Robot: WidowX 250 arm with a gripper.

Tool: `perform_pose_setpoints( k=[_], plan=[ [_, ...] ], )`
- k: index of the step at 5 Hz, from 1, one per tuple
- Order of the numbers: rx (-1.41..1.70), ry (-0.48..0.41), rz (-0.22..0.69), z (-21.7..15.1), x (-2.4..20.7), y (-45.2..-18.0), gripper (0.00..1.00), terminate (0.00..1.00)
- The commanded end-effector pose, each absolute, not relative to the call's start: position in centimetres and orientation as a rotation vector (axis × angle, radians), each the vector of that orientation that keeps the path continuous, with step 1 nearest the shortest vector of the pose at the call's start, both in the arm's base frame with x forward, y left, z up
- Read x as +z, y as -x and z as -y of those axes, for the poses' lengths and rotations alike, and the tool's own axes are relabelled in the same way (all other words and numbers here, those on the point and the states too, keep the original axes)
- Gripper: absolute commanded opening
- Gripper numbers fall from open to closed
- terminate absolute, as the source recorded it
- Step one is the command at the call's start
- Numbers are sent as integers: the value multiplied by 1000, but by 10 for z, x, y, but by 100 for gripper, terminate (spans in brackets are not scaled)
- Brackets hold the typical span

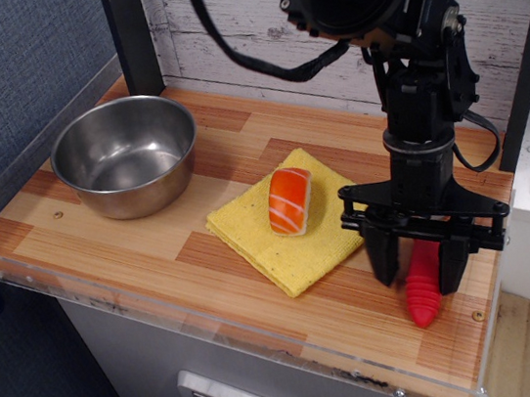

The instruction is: Put the spoon paralleled to the right table edge

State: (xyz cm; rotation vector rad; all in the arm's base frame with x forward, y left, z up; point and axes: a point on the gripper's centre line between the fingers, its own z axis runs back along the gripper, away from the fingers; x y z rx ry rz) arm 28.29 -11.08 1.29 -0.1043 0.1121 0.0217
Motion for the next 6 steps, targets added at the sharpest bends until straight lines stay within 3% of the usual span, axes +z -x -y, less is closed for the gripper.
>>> perform_pose_setpoints(
  k=[1, 2, 4, 6],
  plan=[
    [51, 87, -43, 105, 31, -292, 100, 0],
    [35, 88, -9, 106, 44, -294, 100, 0],
    [71, 196, 75, 110, 85, -300, 100, 0],
    [115, 167, 184, 99, 132, -294, 100, 0]
  ],
)
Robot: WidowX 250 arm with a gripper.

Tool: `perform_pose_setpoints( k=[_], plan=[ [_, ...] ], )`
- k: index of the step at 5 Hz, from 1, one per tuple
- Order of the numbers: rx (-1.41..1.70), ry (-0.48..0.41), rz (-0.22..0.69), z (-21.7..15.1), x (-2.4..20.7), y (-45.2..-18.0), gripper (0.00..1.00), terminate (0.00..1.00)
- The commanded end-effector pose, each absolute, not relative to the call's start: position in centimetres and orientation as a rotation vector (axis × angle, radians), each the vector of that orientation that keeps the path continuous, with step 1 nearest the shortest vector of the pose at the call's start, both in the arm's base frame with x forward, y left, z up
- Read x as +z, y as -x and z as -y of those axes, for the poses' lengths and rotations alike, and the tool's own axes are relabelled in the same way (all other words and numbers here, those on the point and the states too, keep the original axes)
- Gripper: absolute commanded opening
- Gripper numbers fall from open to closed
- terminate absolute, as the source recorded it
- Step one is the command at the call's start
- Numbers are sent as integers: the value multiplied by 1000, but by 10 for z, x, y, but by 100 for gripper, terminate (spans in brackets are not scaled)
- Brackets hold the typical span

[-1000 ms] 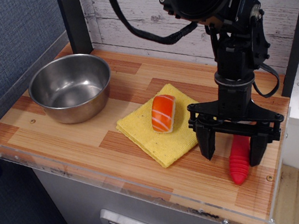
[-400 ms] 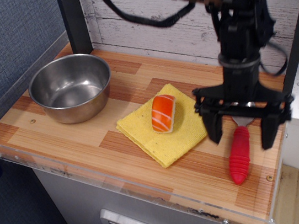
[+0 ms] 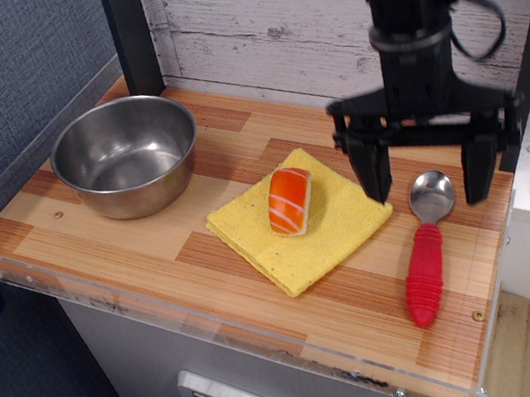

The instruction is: Put the spoon paralleled to the right table edge

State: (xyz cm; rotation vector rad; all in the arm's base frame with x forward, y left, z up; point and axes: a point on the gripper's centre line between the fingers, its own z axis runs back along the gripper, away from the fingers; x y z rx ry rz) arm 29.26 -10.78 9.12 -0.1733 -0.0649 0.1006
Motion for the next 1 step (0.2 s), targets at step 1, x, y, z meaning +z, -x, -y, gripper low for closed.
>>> perform_pose_setpoints(
  k=[1],
  plan=[
    [107, 132, 230, 98, 153, -292, 100, 100]
  ],
)
